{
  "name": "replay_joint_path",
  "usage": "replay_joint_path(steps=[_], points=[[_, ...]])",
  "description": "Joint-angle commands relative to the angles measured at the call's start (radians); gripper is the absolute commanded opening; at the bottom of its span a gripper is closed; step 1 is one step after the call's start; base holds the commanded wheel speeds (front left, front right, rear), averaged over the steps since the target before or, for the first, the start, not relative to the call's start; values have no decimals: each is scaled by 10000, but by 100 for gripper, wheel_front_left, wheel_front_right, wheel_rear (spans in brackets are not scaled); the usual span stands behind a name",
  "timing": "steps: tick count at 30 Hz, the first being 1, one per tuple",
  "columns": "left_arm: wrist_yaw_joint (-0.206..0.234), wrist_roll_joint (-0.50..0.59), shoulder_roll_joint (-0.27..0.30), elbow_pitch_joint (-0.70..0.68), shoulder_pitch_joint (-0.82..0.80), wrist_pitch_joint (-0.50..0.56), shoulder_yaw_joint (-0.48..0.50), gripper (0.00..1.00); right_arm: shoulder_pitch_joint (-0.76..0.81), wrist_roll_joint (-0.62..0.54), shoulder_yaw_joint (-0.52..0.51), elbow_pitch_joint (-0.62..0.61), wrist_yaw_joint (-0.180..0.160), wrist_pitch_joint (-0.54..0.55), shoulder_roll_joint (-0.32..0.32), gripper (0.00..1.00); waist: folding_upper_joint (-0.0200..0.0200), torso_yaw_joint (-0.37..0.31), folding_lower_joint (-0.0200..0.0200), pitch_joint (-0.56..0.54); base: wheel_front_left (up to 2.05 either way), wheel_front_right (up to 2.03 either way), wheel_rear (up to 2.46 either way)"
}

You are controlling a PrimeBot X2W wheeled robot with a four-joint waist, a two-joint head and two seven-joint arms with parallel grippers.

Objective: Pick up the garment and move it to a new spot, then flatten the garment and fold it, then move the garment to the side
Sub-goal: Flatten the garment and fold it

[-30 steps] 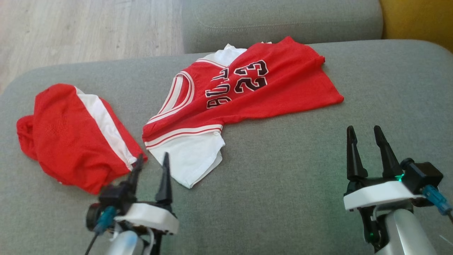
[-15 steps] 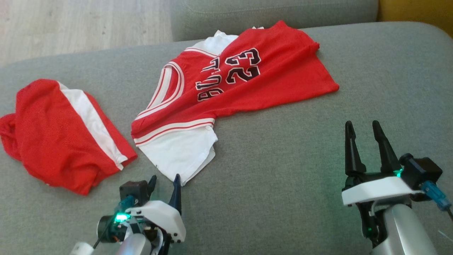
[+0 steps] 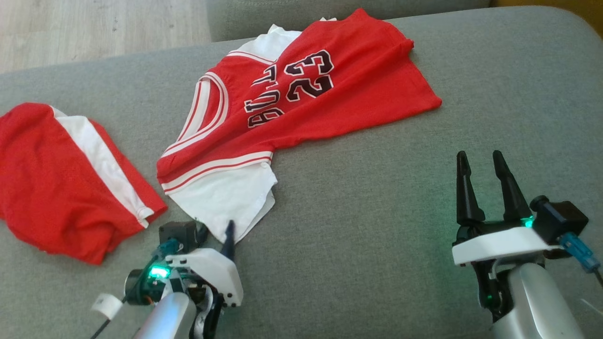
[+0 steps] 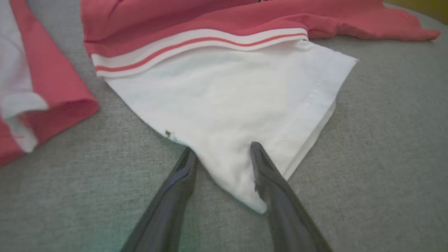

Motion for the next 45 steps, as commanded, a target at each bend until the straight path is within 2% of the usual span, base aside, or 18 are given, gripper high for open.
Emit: replay_joint_path(steps=[1,5,8,11,15,18,21,28,34,39,45], points=[[-166,-140,95,-58,-134,195,61,0,-398,48,150,-348,-7,-108,-35,100,0,-16,-1,-4,0,0,0],[-336,-264,46,-340,-160,-144,91,0,-422,15,43,-334,-7,-109,-35,100,0,18,-1,-49,0,0,0],[-513,-311,16,-682,-217,-774,166,0,-460,-54,-47,-301,-7,-109,-35,100,0,100,-1,-93,0,0,0],[-952,-379,-15,-1130,-302,-1738,222,0,-494,-132,-169,-264,-7,-109,-35,100,0,229,-1,-129,0,0,0],[-908,-348,12,-1409,-377,-2790,528,0,-566,-260,-274,-181,-7,-110,-35,100,0,400,-1,-137,0,0,0],[-955,-319,23,-1529,-434,-3175,587,0,-639,-364,-345,-95,-7,-110,-35,100,0,497,-1,-105,0,0,0],[-1189,-290,38,-1752,-524,-3521,546,0,-854,-478,-557,122,-7,16,-35,100,0,660,-1,-23,0,0,0],[-1414,-198,43,-2365,-672,-3909,592,0,-2122,-1023,-1258,1144,-7,1060,-35,100,0,1063,-1,398,0,0,0],[-1588,-99,-6,-2629,-827,-4007,466,0,-3899,-1951,-2735,2921,-7,2157,-35,100,0,1533,-1,893,0,0,0],[-1710,-41,-107,-2618,-1004,-4041,247,0,-5135,-3590,-4319,4367,-7,2882,-35,100,0,1982,-1,1213,0,0,0],[-1811,-47,-244,-2586,-1162,-4074,75,0,-5903,-5466,-5937,5346,-7,3361,-35,100,0,2345,-1,1443,0,0,0]])
